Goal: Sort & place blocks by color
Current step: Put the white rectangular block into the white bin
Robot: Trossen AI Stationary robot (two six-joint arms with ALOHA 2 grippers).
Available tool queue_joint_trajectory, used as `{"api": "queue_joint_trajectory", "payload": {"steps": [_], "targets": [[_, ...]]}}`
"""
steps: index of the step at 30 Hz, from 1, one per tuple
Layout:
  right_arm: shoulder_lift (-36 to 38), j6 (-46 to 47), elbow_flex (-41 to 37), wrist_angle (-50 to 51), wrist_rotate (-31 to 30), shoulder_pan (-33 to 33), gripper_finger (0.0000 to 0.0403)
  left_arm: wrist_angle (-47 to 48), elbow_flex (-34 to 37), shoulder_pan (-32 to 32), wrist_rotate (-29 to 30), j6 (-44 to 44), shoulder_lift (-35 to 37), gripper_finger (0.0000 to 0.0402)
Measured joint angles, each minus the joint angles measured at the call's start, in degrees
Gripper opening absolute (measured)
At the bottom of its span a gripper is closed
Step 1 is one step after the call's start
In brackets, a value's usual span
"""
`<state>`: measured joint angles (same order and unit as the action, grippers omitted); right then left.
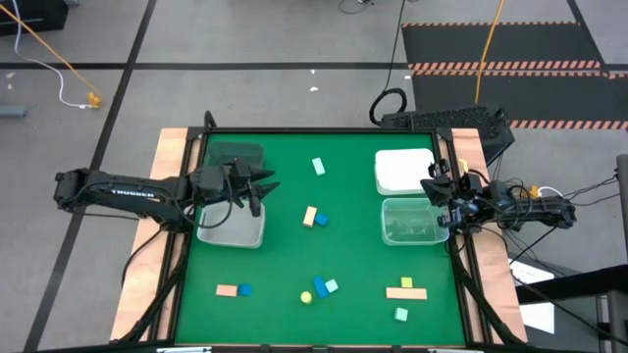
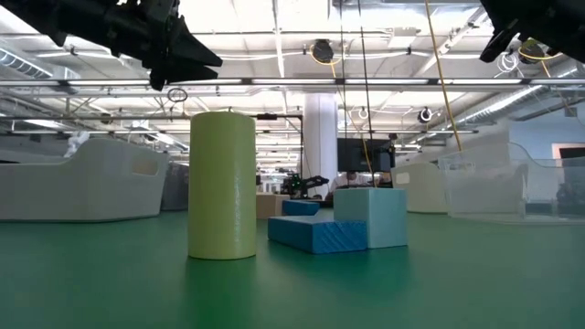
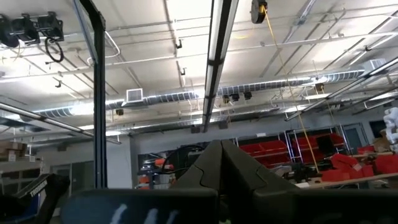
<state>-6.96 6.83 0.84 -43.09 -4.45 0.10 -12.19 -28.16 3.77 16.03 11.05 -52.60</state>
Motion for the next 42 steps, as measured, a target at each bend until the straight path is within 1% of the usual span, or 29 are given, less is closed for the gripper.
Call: {"api": "queue_joint_trajectory", "payload": {"steps": [6, 9, 14, 20, 31, 35, 42], "targets": [[0.0, -1.6, 0.0, 0.0, 0.0, 0.0, 0.0, 0.0, 0.0, 0.0, 0.0, 0.2, 0.0, 0.0186], [0.0, -1.5, 0.0, -1.2, -1.2, 0.0, 0.0, 0.0, 0.0, 0.0, 0.0, 0.2, 0.0, 0.0186], [0.0, 1.2, 0.0, -2.5, -1.5, 0.0, 0.0, 0.0, 0.0, 0.0, 0.0, 0.2, 0.0, 0.0186], [0.0, 1.6, 0.0, -4.7, -1.5, 0.0, 0.0, 0.0, 0.0, 0.0, 0.1, 1.0, 0.0, 0.0186], [-1.0, 3.0, 0.4, -5.1, -1.5, 0.0, 0.0, -0.1, 0.0, 0.0, 0.5, 1.0, 0.0, 0.0186], [-3.9, 2.6, 2.8, -3.3, -1.5, 0.0, 0.0, -0.1, 0.0, 0.0, 0.5, 0.8, 0.0, 0.0186], [-14.2, -1.0, 9.8, -2.4, -1.8, 0.0, 0.0, -0.1, 0.0, 0.0, 0.6, 1.1, 0.0, 0.0186]]}}
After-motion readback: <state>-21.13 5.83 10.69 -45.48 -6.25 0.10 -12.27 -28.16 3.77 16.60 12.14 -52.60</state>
